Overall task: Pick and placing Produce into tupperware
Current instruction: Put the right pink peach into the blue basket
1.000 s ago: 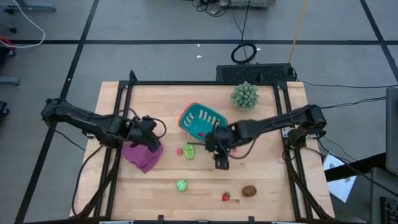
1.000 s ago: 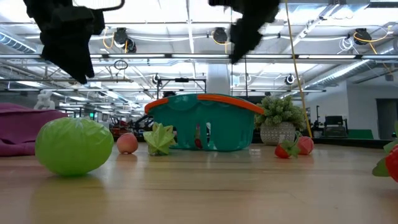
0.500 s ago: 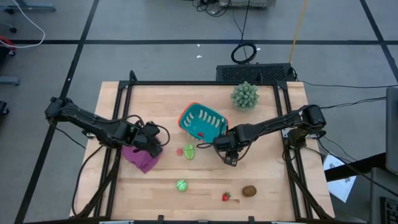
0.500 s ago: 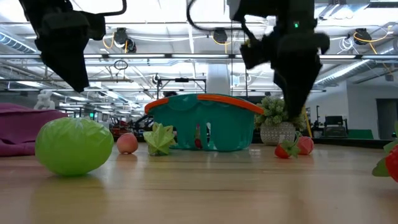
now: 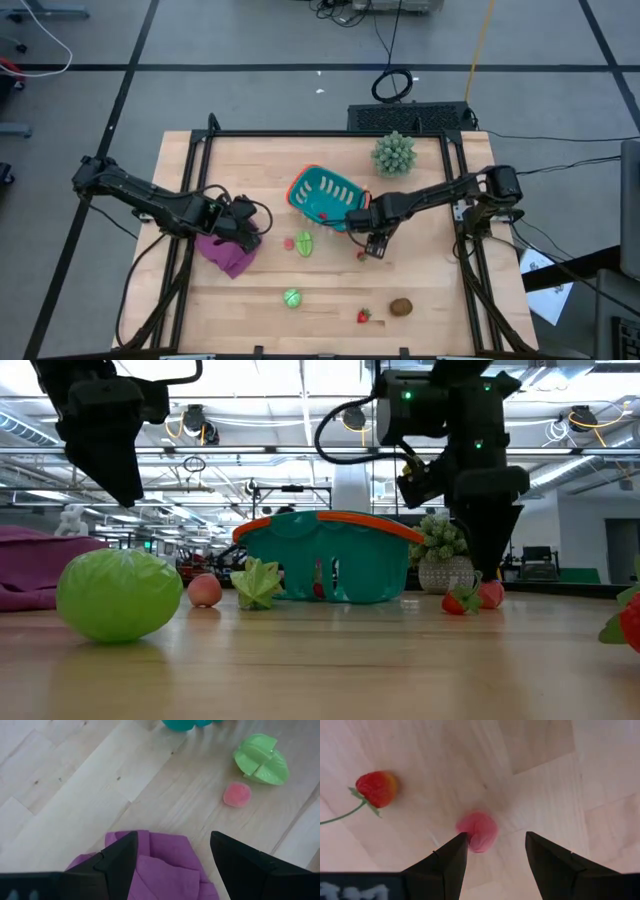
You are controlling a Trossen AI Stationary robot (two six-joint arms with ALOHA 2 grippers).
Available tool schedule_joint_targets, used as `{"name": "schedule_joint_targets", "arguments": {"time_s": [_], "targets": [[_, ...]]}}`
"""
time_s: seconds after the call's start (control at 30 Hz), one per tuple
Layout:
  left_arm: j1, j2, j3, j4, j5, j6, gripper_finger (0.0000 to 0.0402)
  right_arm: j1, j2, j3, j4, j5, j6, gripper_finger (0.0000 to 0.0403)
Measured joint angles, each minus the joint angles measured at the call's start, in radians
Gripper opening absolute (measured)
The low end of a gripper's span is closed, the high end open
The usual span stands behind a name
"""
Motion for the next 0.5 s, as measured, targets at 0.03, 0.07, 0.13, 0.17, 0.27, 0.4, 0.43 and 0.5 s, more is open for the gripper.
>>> {"name": "schedule_joint_targets", "arguments": {"time_s": [0.03, 0.07, 0.13, 0.17, 0.27, 0.4, 0.43, 0.5], "targets": [[0.0, 0.0, 0.0, 0.0, 0.0, 0.0, 0.0253, -0.005, 0.0, -0.003, 0.009, 0.0, -0.003, 0.0192], [0.0, 0.0, 0.0, 0.0, 0.0, 0.0, 0.0253, -0.011, 0.0, -0.005, 0.015, 0.0, -0.008, 0.0192], [0.0, 0.0, 0.0, 0.0, 0.001, 0.0, 0.0253, -0.022, 0.0, -0.01, 0.017, -0.001, -0.012, 0.0192], [0.0, 0.0, 0.0, 0.0, 0.002, 0.0, 0.0253, -0.026, -0.001, -0.012, 0.018, 0.0, -0.015, 0.0192], [0.0, 0.0, 0.0, 0.0, 0.003, -0.001, 0.0253, -0.037, -0.001, -0.018, 0.018, -0.004, -0.023, 0.0192], [0.0, 0.0, 0.0, 0.0, 0.003, -0.001, 0.0253, -0.037, 0.0, -0.021, 0.021, -0.005, -0.023, 0.0192], [0.0, 0.0, 0.0, 0.0, 0.003, -0.001, 0.0253, -0.037, 0.0, -0.021, 0.023, -0.005, -0.023, 0.0192], [0.0, 0.0, 0.0, 0.0, 0.003, -0.001, 0.0253, -0.035, 0.0, -0.021, 0.031, -0.008, -0.023, 0.0192]]}}
